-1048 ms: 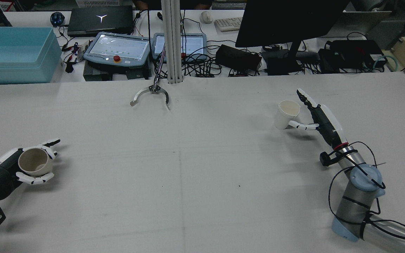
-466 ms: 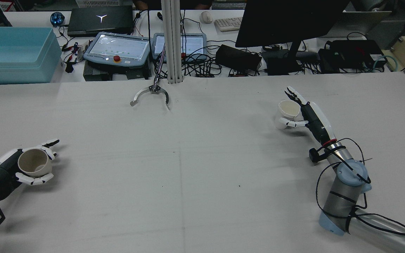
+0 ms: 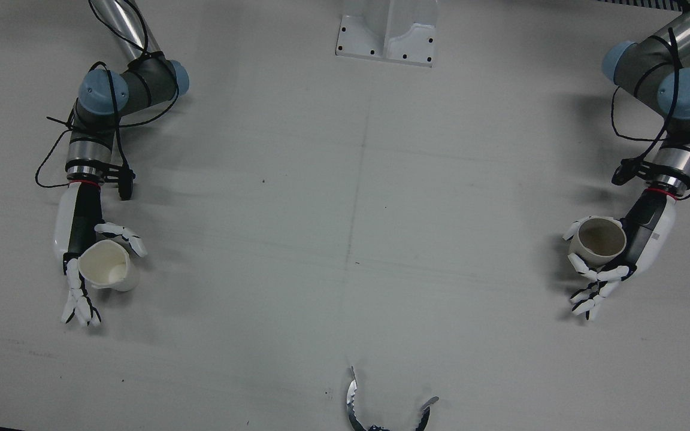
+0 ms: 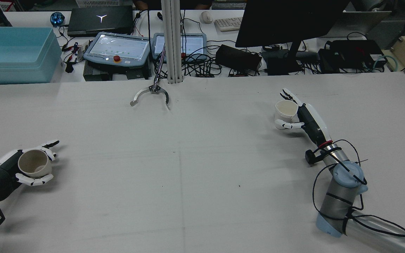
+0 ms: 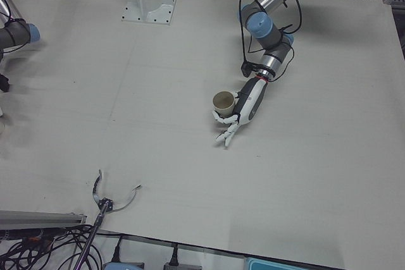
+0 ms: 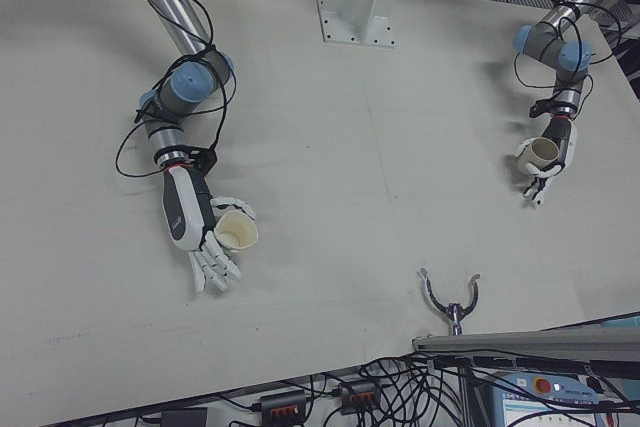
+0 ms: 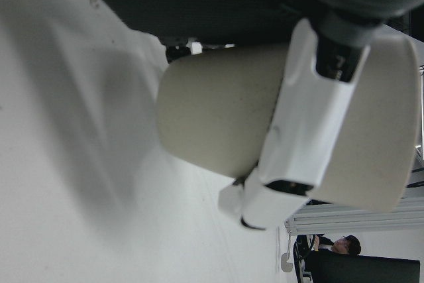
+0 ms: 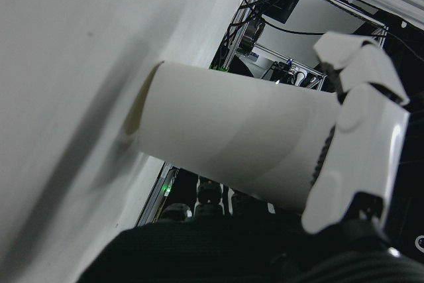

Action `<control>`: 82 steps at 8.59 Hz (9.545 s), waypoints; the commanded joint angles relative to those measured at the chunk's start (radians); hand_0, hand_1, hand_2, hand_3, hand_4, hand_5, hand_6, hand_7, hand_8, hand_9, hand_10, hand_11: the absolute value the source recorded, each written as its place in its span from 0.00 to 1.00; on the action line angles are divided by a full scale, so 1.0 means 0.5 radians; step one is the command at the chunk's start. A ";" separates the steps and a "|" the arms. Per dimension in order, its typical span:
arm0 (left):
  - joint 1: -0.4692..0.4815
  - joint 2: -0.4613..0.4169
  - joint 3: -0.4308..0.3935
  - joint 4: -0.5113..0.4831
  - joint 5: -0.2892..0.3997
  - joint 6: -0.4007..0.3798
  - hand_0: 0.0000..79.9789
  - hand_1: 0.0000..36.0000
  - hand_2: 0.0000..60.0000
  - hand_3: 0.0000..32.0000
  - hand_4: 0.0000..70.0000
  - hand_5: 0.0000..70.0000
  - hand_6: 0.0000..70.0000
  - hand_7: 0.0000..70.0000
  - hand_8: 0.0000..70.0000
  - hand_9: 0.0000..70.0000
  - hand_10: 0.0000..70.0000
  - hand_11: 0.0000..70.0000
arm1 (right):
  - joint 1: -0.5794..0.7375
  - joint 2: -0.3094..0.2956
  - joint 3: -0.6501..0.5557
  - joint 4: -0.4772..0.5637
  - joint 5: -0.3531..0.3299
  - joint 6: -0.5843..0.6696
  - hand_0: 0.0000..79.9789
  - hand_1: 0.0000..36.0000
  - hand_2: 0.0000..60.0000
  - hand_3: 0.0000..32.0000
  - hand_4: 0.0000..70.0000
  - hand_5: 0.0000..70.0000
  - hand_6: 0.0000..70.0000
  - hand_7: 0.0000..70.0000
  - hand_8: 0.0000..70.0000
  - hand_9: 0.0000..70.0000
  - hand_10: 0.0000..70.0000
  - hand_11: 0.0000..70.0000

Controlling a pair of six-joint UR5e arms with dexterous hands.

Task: Pour water
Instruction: 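Close the right hand around the white paper cup, then lift the white cup with the right hand and raise the tan cup with the left, then tilt the white cup over the tan cup held by the left hand, then turn the white cup upright and move both cups apart, then lower the white cup onto the table with the right hand, then open the right hand to release the white cup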

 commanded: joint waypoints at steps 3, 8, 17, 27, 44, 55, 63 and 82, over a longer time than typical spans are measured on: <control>-0.001 0.002 0.002 0.000 0.000 0.001 1.00 1.00 1.00 0.00 1.00 1.00 0.16 0.20 0.07 0.03 0.14 0.25 | 0.000 0.000 0.015 -0.001 0.002 0.043 0.81 0.82 0.72 0.00 1.00 0.20 0.76 1.00 0.39 0.50 0.11 0.18; -0.010 0.002 -0.019 0.000 0.000 -0.002 1.00 1.00 1.00 0.00 1.00 1.00 0.15 0.20 0.07 0.03 0.13 0.24 | 0.049 -0.018 0.278 -0.050 -0.001 0.099 1.00 0.96 0.77 0.00 1.00 0.22 0.76 1.00 0.46 0.59 0.12 0.20; 0.152 -0.734 -0.136 0.573 0.420 0.099 1.00 1.00 1.00 0.00 1.00 1.00 0.18 0.21 0.08 0.03 0.13 0.24 | 0.203 -0.178 0.767 -0.173 -0.007 0.099 1.00 1.00 0.85 0.00 1.00 0.23 0.75 1.00 0.37 0.46 0.06 0.12; 0.287 -1.523 0.214 0.785 0.445 0.277 1.00 1.00 1.00 0.00 1.00 1.00 0.21 0.23 0.08 0.03 0.14 0.24 | -0.312 -0.156 1.831 -0.733 -0.010 -0.863 1.00 1.00 0.79 0.00 1.00 0.24 0.73 1.00 0.31 0.39 0.03 0.08; 0.055 -1.257 -0.089 0.828 0.457 0.237 1.00 1.00 1.00 0.00 1.00 1.00 0.17 0.20 0.07 0.02 0.13 0.24 | -0.055 -0.254 1.288 -1.060 0.324 0.088 0.80 0.98 0.87 0.00 0.50 0.22 0.62 0.87 0.33 0.41 0.04 0.10; -0.231 -0.894 -0.268 0.831 0.543 0.121 1.00 1.00 1.00 0.00 1.00 1.00 0.16 0.20 0.07 0.02 0.13 0.24 | 0.043 -0.328 0.150 -0.108 0.224 0.347 0.71 0.76 0.97 0.00 1.00 0.17 0.55 1.00 0.56 0.75 0.17 0.26; -0.237 -0.870 -0.274 0.831 0.561 0.127 1.00 1.00 1.00 0.00 1.00 1.00 0.15 0.18 0.06 0.02 0.13 0.23 | -0.036 -0.432 0.208 -0.016 0.242 0.638 0.71 0.73 0.84 0.00 1.00 0.19 0.56 0.92 0.58 0.75 0.17 0.26; -0.286 -0.741 -0.341 0.813 0.558 0.124 1.00 1.00 1.00 0.00 1.00 1.00 0.15 0.18 0.06 0.02 0.13 0.23 | 0.144 -0.745 0.999 -0.062 0.104 0.651 0.70 0.70 0.23 0.86 0.00 0.12 0.09 0.11 0.00 0.00 0.00 0.00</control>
